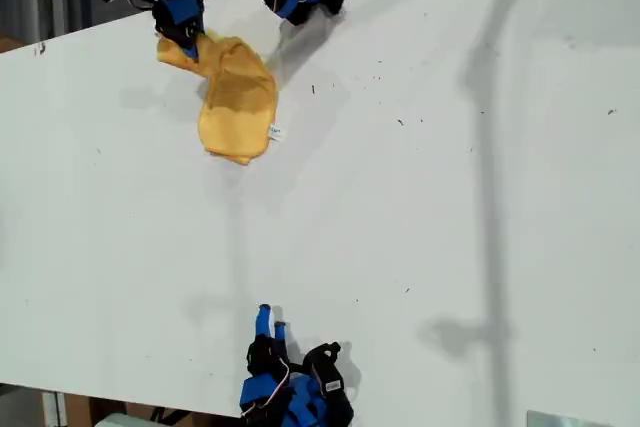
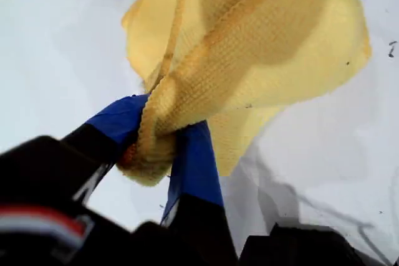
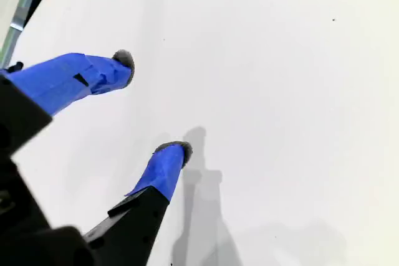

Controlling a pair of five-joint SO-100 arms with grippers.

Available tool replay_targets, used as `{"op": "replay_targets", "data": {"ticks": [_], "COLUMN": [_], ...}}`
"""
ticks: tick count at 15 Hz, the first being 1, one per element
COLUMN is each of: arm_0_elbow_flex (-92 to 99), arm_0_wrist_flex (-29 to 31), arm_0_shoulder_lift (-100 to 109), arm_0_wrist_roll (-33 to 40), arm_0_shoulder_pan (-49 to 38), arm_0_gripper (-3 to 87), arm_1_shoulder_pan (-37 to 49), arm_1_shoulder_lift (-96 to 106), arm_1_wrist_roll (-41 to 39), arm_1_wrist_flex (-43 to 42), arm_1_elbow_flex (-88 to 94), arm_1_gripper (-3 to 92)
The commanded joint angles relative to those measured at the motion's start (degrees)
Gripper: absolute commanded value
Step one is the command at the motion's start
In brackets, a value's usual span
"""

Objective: Grasp corners of a square towel and fold twice.

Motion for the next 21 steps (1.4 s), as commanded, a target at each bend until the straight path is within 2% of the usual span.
{"op": "replay_targets", "data": {"ticks": [1,3,5,12,17,18,19,20,21], "arm_0_elbow_flex": [0.2,0.2,0.1,0.1,0.1,0.1,0.1,0.1,0.1], "arm_0_wrist_flex": [-1.1,-1.1,-1.0,-0.9,-0.9,-0.9,-0.9,-0.9,-0.9], "arm_0_shoulder_lift": [0.4,0.4,0.4,0.4,0.4,0.4,0.4,0.4,0.4], "arm_0_wrist_roll": [-0.6,-0.4,-0.4,-0.4,-0.4,-0.4,-0.4,-0.4,-0.4], "arm_0_shoulder_pan": [0.0,0.1,0.2,0.3,0.4,0.4,0.4,0.4,0.4], "arm_0_gripper": [24.0,24.0,24.0,24.0,24.0,24.0,24.0,24.0,24.0], "arm_1_shoulder_pan": [-4.8,-8.9,-11.7,-17.4,-18.6,-19.0,-19.3,-19.6,-19.7], "arm_1_shoulder_lift": [-8.0,-16.8,-26.5,-54.9,-64.0,-65.3,-65.6,-65.0,-62.9], "arm_1_wrist_roll": [-1.3,-2.4,-2.6,-0.4,2.9,3.1,3.1,3.2,3.1], "arm_1_wrist_flex": [-9.2,-16.1,-19.0,-19.7,-20.1,-19.6,-19.3,-18.1,-16.3], "arm_1_elbow_flex": [-2.3,-5.1,-10.2,-27.0,-29.7,-30.5,-30.6,-31.0,-31.6], "arm_1_gripper": [-0.1,-0.1,-0.1,-0.1,-0.1,6.9,24.2,30.7,32.8]}}
